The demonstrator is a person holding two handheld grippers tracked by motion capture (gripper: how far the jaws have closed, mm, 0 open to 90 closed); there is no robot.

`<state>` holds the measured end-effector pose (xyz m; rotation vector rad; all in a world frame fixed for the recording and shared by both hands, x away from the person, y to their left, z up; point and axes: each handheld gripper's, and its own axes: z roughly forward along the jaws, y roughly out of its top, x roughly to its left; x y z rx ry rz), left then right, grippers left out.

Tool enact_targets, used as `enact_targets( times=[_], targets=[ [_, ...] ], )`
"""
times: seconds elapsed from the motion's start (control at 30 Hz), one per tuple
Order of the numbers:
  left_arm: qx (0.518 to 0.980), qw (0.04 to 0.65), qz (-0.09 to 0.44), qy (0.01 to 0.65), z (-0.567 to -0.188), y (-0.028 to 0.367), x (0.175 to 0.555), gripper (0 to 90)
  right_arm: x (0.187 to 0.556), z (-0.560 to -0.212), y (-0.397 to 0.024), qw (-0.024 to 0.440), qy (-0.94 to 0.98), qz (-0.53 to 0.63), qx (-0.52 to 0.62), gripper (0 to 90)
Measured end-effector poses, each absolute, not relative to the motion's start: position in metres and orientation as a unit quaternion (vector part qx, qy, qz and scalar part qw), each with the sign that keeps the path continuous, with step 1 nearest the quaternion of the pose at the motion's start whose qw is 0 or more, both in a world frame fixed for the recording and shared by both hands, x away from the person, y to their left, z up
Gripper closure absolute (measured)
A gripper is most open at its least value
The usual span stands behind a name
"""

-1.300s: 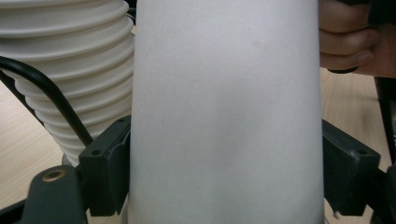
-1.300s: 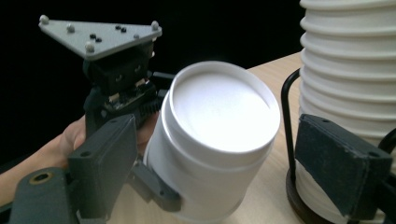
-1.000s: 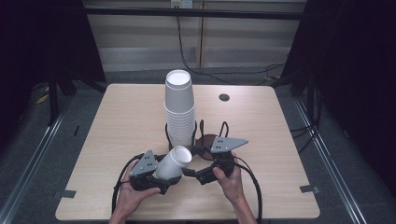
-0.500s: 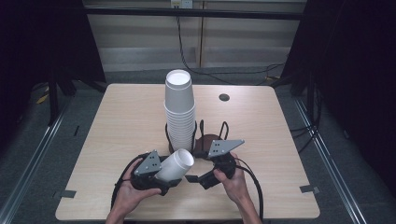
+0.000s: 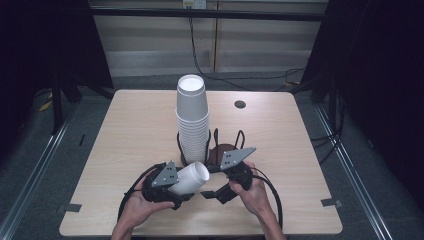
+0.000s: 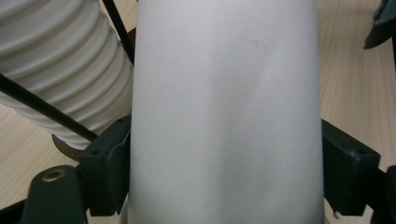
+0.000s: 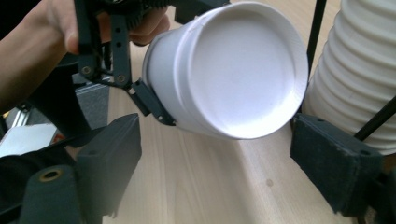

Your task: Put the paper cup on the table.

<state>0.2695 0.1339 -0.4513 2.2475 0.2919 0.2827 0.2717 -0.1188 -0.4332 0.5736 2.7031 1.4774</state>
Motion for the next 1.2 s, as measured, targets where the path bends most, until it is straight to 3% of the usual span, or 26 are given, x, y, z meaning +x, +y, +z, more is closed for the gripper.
enact_targets(
  times=[1.2],
  targets=[
    [0.938, 0.325, 0.104, 0.064, -0.436, 0.124, 0.274, 18.3, 0.293, -0.430, -0.104, -0.042, 0.911, 0.382, 0.151, 13.7]
  ],
)
